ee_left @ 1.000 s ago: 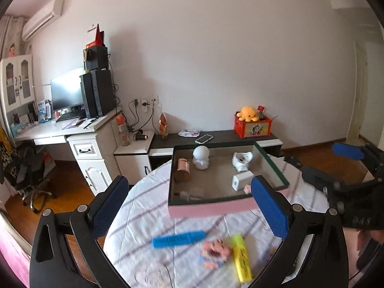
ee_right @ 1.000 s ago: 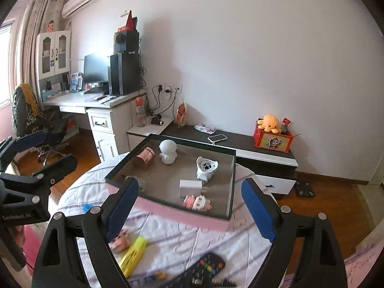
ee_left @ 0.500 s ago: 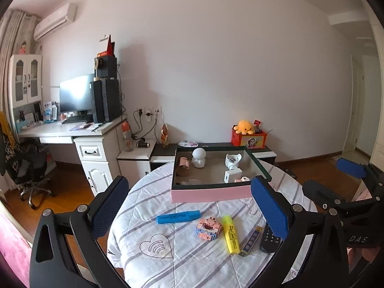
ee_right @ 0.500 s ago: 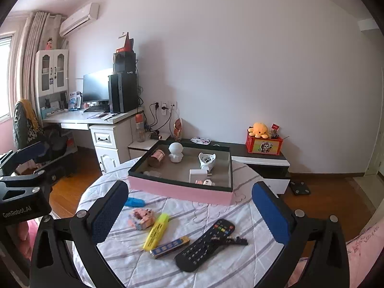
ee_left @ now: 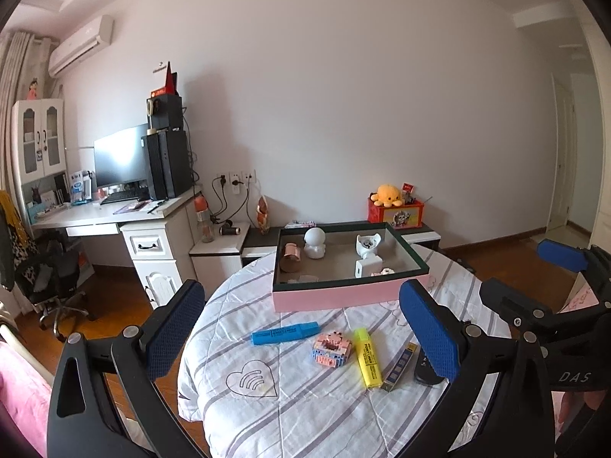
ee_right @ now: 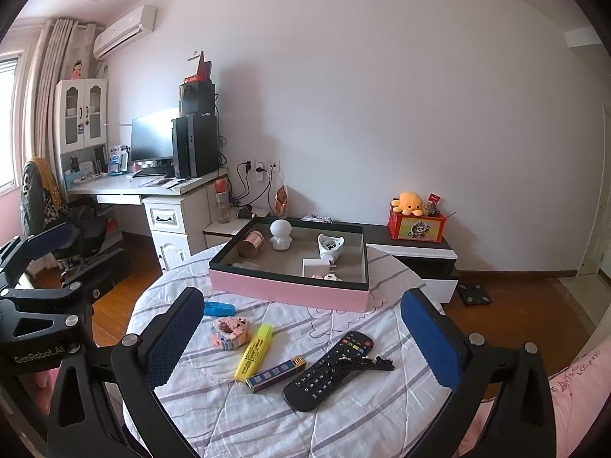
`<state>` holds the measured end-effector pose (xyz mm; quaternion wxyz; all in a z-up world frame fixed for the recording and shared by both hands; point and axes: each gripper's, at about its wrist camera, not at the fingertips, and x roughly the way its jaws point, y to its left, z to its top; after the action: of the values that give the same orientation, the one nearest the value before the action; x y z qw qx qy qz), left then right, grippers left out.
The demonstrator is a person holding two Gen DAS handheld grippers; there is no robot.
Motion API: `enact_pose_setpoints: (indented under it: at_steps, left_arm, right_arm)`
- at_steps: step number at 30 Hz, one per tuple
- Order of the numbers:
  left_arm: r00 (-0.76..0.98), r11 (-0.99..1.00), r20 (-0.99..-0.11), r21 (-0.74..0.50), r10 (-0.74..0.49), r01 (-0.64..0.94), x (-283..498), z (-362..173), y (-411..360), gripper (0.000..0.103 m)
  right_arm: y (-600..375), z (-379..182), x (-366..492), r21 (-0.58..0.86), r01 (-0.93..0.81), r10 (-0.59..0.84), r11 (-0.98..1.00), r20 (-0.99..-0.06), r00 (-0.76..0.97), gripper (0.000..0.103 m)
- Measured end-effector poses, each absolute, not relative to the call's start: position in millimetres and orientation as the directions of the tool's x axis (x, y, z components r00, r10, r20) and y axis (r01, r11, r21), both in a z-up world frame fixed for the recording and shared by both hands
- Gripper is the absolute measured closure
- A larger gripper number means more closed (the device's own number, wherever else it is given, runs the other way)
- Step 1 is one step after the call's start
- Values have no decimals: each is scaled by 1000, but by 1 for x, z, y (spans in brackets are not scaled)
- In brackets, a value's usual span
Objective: Organize rigid objects
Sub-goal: 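Lift both open tools out of the box back over the table, then lower the right gripper onto the black hair clip beside the remote and close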
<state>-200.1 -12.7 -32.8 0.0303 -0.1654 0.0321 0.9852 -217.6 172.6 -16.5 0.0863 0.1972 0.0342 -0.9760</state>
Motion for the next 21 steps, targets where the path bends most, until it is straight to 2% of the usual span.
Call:
enact_pose_setpoints:
  at_steps: [11,21]
  left_arm:
    - [-927,-998,-375,51,10,-32,-213,-45,-25,0]
    - [-866,-997,-501,70,-2,-38,-243,-91,-20,0]
  right_arm:
    - [186,-26,-228,-21,148,-126,-989,-417,-900,0]
    - [207,-67,-256,9,98,-88,-995,-523,-848,0]
